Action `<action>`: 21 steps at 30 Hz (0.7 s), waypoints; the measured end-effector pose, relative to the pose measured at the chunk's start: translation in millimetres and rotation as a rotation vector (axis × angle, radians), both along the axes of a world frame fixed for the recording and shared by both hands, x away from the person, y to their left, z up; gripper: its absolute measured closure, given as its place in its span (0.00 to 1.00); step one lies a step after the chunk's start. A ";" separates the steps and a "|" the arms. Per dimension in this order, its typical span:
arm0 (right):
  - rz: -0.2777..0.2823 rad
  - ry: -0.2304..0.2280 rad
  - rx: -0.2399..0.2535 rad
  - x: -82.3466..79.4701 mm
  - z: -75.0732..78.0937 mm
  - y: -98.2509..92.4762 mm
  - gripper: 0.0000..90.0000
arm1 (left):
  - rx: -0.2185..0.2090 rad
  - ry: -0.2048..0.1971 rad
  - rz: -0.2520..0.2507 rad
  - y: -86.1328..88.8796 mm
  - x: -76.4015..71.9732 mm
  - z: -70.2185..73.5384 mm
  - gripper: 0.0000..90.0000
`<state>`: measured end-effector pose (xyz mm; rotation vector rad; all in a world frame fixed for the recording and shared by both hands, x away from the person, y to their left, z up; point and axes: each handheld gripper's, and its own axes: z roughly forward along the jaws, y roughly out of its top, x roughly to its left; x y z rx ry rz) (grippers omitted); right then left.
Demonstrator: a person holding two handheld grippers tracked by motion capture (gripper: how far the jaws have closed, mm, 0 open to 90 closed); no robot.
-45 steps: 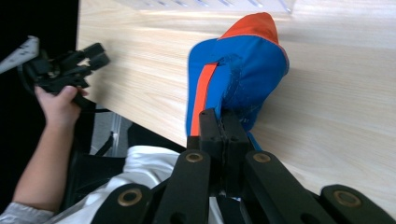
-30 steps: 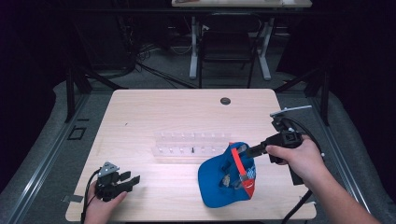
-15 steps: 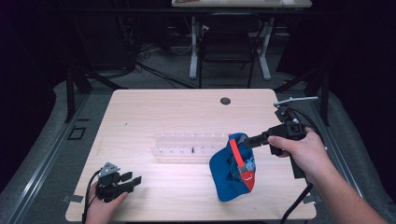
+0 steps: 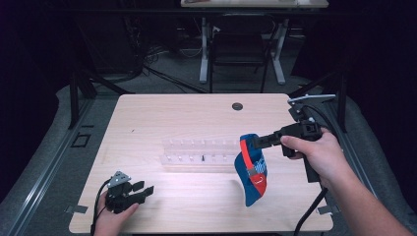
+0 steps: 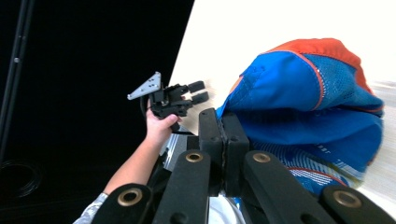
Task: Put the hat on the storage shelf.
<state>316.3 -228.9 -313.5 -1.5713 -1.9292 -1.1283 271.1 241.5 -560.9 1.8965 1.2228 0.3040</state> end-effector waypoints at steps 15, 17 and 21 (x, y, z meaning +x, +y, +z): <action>0.012 -0.028 0.056 8.8 9.0 13.8 1.00 | 0.077 -0.137 -0.130 -45.5 -12.8 29.1 0.55; 0.015 -0.031 0.063 10.6 9.3 16.3 1.00 | 0.068 -0.147 -0.155 -53.9 -14.5 32.7 0.56; 0.011 -0.033 0.075 14.2 10.6 20.4 1.00 | 0.067 -0.163 -0.192 -67.2 -13.7 40.4 0.58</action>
